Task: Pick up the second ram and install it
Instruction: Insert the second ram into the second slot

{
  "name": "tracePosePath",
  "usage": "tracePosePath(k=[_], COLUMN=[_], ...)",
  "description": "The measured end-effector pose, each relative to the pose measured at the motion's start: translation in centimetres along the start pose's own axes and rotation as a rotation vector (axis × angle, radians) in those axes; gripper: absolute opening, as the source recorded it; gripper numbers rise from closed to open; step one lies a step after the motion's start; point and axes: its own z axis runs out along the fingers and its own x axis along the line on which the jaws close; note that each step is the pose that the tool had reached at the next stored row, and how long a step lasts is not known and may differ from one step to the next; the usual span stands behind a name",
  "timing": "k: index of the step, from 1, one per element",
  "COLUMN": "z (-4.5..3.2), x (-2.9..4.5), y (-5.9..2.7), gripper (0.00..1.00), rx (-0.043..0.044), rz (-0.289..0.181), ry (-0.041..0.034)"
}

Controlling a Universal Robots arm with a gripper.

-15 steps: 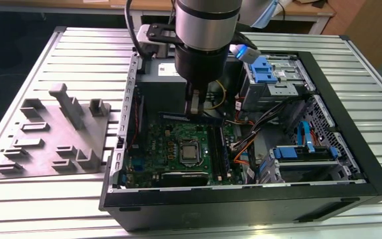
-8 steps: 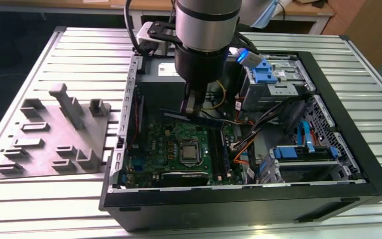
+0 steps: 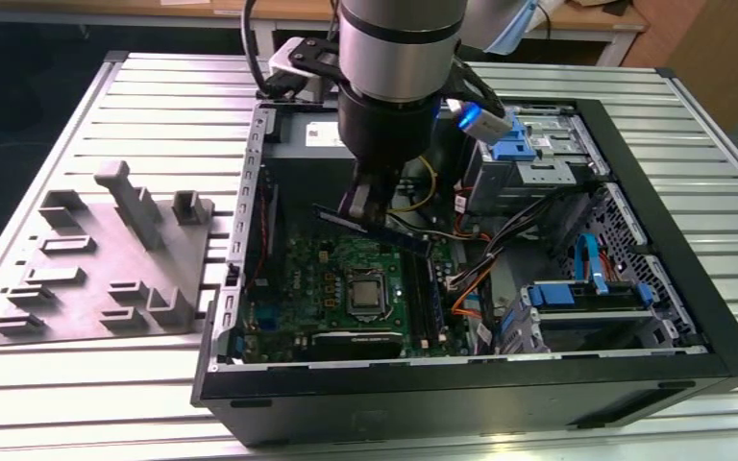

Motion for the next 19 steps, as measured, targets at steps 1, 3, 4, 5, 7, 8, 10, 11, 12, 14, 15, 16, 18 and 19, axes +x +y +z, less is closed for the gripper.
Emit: tracePosePath(k=[1, 3, 4, 5, 7, 8, 10, 11, 12, 14, 15, 16, 18, 19], z=[0.03, 0.08, 0.1, 0.12, 0.17, 0.2, 0.25, 0.27, 0.3, 0.34, 0.37, 0.39, 0.45, 0.47], x=[0.0, 0.0, 0.0, 0.0, 0.0, 0.0, 0.0, 0.0, 0.0, 0.0, 0.01, 0.01, 0.01, 0.01], y=[0.0, 0.0, 0.0, 0.0, -0.01, -0.01, -0.01, -0.01, -0.01, -0.01, -0.01, -0.01, -0.01, -0.02], gripper=[0.12, 0.12, 0.12, 0.12, 0.12, 0.12, 0.12, 0.12, 0.12, 0.12, 0.12, 0.12, 0.12, 0.12], rx=[0.0003, 0.0009, 0.0011, 0.0014, 0.002, 0.0023, 0.0029, 0.0031, 0.0034, 0.0039, 0.0042, 0.0045, 0.0051, 0.0054], rz=[0.018, 0.056, 0.074, 0.092, 0.127, 0.146, 0.183, 0.201, 0.218, 0.254, 0.272, 0.29, 0.328, 0.346], ry=[-0.0006, -0.0017, -0.0022, -0.0027, -0.0037, -0.0043, -0.0054, -0.0059, -0.0065, -0.0075, -0.008, -0.0086, -0.0097, -0.0101])
